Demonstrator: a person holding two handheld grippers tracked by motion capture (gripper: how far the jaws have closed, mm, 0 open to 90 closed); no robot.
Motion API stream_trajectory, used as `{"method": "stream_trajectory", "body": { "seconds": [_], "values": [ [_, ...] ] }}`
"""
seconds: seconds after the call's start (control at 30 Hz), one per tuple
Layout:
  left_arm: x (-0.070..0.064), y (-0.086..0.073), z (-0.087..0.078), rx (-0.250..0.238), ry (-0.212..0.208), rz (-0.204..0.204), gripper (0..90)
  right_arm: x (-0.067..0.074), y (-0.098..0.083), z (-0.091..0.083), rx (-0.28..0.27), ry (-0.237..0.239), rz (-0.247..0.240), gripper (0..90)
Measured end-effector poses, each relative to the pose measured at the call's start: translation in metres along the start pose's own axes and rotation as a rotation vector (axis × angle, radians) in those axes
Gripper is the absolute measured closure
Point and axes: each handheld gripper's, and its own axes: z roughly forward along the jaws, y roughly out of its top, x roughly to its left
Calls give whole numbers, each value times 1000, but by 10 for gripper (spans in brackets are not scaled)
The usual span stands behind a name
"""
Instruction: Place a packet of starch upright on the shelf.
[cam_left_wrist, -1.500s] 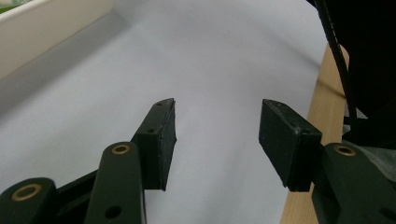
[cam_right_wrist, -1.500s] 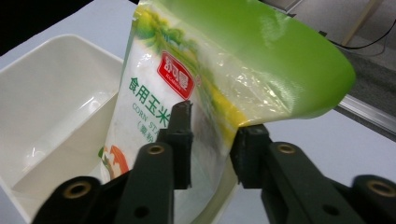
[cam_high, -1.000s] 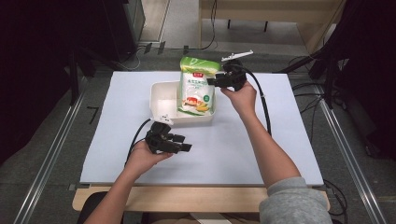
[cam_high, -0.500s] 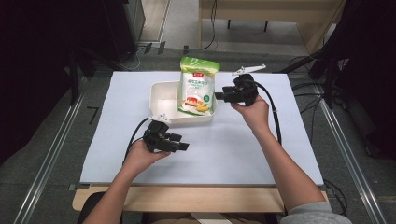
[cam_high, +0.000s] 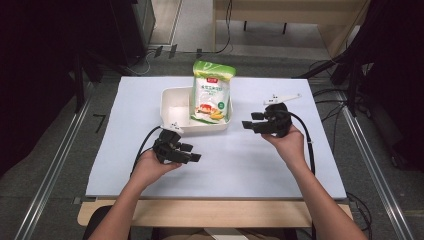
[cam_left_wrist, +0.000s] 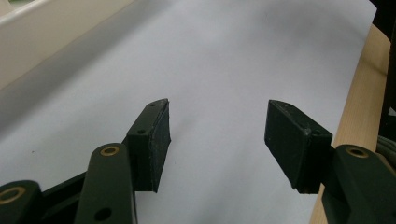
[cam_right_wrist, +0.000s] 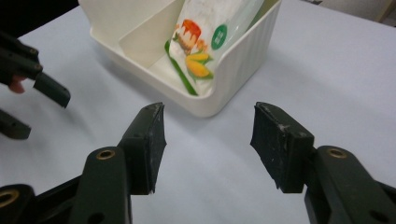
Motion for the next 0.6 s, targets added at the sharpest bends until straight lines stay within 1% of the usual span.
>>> {"method": "stream_trajectory", "body": {
  "seconds": [0.03, 0.13, 0.23, 0.33, 0.47, 0.57, 0.6],
  "values": [
    [1, 0, 0, 4, 2, 7, 407, 1, -4, -2, -2, 7, -3, 455],
    [1, 0, 1, 2, 5, 10, 401, 6, -14, -6, -4, 27, 0, 451],
    [1, 0, 1, -2, 5, 13, 398, 11, -25, -8, 2, 29, -20, 446],
    [1, 0, 2, -1, 5, 12, 395, 13, -33, -8, 14, 44, -23, 446],
    [2, 0, 3, 1, 3, 11, 392, 16, -42, -8, 19, 49, -31, 446],
    [2, -1, 3, -1, 7, 12, 389, 16, -47, -7, 27, 36, -35, 446],
    [2, -1, 3, -1, 6, 12, 388, 16, -49, -7, 26, 37, -27, 446]
  ]
}}
